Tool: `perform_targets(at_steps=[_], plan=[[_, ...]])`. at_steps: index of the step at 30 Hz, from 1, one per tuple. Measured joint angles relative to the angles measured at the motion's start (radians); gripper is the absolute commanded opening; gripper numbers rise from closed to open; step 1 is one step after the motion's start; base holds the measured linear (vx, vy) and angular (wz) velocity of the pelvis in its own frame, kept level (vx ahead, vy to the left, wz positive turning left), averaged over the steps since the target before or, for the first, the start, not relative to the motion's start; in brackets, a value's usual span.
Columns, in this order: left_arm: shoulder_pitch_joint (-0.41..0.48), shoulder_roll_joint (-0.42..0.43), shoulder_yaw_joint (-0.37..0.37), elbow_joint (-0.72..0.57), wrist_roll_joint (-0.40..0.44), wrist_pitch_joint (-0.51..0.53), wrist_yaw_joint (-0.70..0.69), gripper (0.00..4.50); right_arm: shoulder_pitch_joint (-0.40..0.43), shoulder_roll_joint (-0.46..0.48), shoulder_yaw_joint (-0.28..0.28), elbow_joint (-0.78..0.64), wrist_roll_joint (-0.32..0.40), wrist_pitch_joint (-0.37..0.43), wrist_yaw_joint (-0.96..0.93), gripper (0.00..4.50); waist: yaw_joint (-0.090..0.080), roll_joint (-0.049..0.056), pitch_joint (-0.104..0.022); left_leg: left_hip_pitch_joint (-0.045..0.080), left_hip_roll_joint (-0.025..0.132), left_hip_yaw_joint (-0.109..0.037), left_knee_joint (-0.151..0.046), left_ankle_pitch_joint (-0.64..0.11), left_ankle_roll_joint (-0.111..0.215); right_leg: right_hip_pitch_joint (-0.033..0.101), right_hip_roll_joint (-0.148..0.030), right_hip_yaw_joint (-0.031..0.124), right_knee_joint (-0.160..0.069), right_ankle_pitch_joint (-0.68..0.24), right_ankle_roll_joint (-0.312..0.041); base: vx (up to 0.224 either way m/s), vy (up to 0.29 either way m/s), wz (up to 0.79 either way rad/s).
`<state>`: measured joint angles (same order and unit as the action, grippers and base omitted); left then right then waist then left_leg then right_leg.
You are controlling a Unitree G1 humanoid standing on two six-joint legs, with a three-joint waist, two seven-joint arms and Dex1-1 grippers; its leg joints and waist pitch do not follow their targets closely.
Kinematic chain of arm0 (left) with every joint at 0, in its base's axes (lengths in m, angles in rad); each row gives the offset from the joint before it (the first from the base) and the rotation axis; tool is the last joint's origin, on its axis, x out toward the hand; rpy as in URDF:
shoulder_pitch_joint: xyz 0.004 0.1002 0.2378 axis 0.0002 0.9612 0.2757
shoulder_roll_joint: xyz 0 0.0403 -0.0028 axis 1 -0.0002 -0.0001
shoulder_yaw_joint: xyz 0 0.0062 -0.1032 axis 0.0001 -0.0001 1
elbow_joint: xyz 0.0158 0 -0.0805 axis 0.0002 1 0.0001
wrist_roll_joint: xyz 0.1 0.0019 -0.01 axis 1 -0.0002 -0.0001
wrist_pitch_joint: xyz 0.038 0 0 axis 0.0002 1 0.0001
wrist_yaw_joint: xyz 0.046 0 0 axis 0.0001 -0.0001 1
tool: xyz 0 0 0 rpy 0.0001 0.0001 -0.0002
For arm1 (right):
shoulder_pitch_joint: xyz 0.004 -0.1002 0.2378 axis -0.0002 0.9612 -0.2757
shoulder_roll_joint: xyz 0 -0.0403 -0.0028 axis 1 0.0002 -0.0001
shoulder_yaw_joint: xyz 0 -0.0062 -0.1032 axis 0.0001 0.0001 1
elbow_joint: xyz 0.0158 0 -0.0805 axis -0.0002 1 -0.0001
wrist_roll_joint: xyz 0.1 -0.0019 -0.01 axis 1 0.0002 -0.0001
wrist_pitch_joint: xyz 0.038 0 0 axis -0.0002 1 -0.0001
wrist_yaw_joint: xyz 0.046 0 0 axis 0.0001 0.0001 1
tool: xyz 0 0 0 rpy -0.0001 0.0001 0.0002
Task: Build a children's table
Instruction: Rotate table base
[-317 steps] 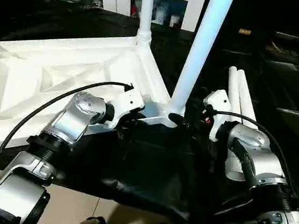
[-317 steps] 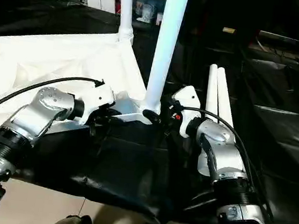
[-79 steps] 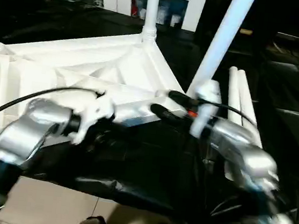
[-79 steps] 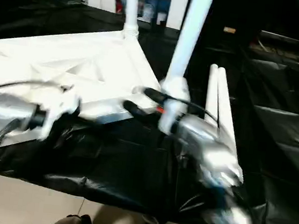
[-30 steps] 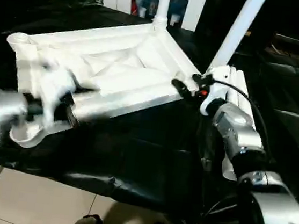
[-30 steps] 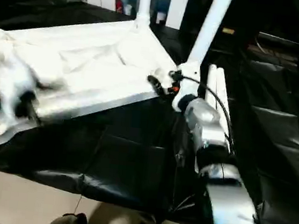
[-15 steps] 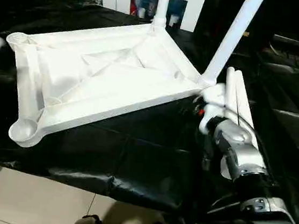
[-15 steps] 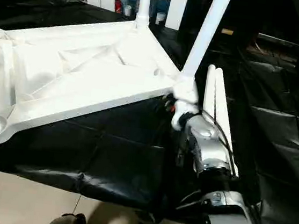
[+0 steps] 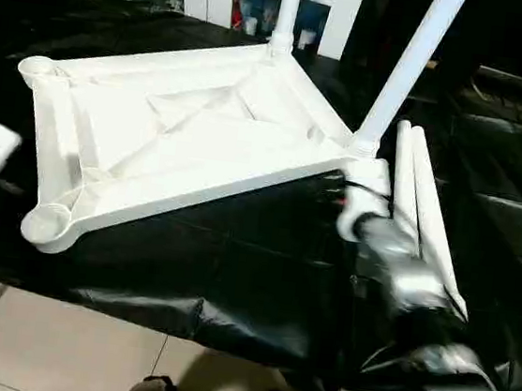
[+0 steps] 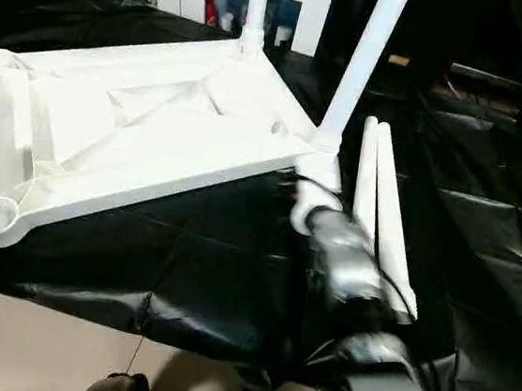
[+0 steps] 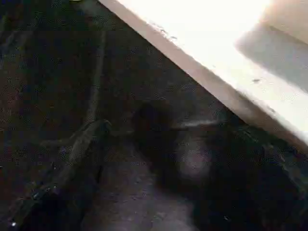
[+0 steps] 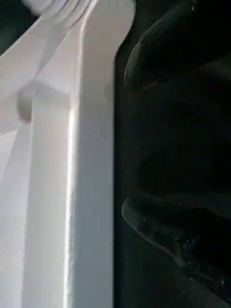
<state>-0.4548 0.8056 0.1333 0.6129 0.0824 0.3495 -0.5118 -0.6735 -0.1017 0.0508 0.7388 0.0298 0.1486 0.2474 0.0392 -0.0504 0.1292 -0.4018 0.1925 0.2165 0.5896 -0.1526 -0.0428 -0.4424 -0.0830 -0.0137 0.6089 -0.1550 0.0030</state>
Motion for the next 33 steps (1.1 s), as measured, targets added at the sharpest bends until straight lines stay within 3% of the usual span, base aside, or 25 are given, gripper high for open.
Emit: perform_targets(at_steps=[5,9,16,24,33], plan=[[0.015,0.016,-0.015,-0.026,-0.024,0.000,-0.090,4.44,-0.054,0.014,0.001,0.096,-0.003,-0.027,0.002,3.80,0.002,0.000,0.000,0.000,0.000,0.000,0.001,0.000,0.000,0.001,0.000,0.000,0.001,0.000,0.000,0.000,0.000,0.00],[0.092,0.062,-0.049,-0.160,-0.091,0.032,-0.284,4.44,-0.114,0.034,0.019,0.204,-0.010,-0.060,0.025,3.80,0.001,-0.003,-0.002,0.000,0.000,0.000,0.001,0.000,0.000,0.000,0.000,0.000,0.001,0.000,0.000,0.000,0.000,0.00],[0.222,0.113,-0.096,-0.384,-0.198,0.079,-0.514,4.44,-0.141,0.048,0.021,0.288,-0.028,-0.112,0.068,3.80,-0.002,-0.005,-0.002,0.000,0.000,0.000,0.001,0.000,0.000,0.000,0.000,0.000,0.002,0.000,0.000,0.000,0.000,0.00],[0.261,0.093,-0.140,-0.536,-0.282,0.127,-0.608,4.44,-0.156,0.049,0.024,0.325,-0.027,-0.168,0.145,3.80,-0.006,-0.005,-0.002,0.000,0.000,0.000,0.001,0.000,-0.001,0.000,0.000,0.000,0.003,0.001,-0.001,0.000,0.000,0.00],[0.209,0.002,-0.253,-0.613,-0.284,0.167,-0.631,4.44,-0.156,0.053,0.020,0.334,-0.024,-0.229,0.268,3.80,-0.008,-0.004,-0.002,0.001,0.000,-0.001,0.001,0.000,-0.001,0.000,0.000,0.000,0.005,0.001,-0.002,0.000,0.000,0.00]])
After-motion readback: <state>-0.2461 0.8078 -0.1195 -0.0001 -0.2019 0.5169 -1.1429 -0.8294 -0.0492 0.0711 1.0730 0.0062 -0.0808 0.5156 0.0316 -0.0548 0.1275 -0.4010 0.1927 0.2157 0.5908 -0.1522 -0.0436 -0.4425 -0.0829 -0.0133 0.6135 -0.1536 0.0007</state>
